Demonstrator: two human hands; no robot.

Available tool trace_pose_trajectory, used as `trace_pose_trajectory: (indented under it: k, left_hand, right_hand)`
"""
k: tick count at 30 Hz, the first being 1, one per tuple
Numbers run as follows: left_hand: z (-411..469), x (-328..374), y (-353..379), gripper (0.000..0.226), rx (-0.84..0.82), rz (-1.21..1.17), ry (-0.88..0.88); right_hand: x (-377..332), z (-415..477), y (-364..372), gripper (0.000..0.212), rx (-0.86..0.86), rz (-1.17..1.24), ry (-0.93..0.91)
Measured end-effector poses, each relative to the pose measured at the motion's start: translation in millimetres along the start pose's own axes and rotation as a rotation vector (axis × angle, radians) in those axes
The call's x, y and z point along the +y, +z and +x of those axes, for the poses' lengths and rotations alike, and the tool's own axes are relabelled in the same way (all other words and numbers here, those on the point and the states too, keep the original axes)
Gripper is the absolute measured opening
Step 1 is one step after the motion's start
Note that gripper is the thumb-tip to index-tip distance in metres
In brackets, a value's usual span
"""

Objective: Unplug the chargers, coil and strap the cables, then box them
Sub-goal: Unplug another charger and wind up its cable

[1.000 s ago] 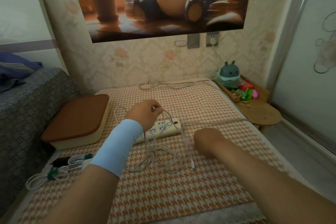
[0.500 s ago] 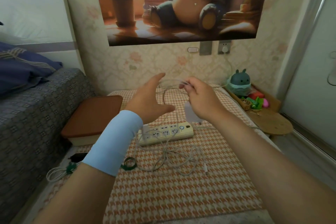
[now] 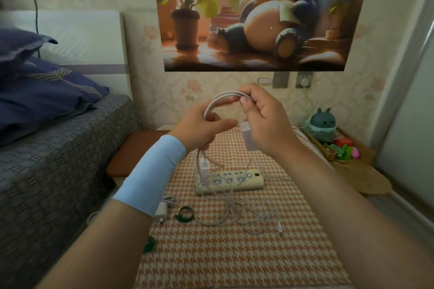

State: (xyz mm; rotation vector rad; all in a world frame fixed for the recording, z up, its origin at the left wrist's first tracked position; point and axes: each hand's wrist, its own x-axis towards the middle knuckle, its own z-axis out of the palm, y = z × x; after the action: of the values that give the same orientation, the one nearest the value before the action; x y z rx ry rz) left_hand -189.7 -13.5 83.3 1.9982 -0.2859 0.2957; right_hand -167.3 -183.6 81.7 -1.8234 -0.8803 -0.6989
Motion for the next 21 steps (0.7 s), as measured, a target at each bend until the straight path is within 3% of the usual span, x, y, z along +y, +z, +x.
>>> trace_pose_trajectory:
  k: [2, 5, 9, 11, 13, 17, 19, 21]
  left_hand:
    - [5, 1, -7, 0.009, 0.071, 0.236, 0.007]
    - [11, -11, -31, 0.011, 0.308, 0.476, 0.065]
    - [10, -36, -53, 0.005, 0.497, 0.485, 0.119]
    - [11, -50, -55, 0.012, 0.563, 0.437, 0.055]
    - [12, -61, -60, 0.031, 0.530, 0.408, -0.130]
    - [12, -62, -66, 0.063, 0.172, 0.564, -0.638]
    - [20, -64, -65, 0.070, 0.059, 0.339, -0.716]
    - [30, -64, -62, 0.058, 0.125, 0.006, -0.671]
  right_hand:
    - [1, 3, 0, 0.020, 0.025, -0.109, -0.050]
    - [14, 2, 0, 0.019, 0.023, -0.310, -0.056]
    - [35, -4, 12, 0.016, -0.048, -0.432, 0.003]
    - [43, -4, 21, 0.019, -0.070, -0.475, 0.017]
    - [51, -2, 27, 0.027, -0.064, -0.509, 0.034]
    - [71, 2, 35, 0.032, -0.046, -0.578, 0.112]
    - [78, 1, 42, 0.031, -0.056, -0.579, 0.152]
    - [83, 0, 50, 0.031, -0.062, -0.557, 0.187]
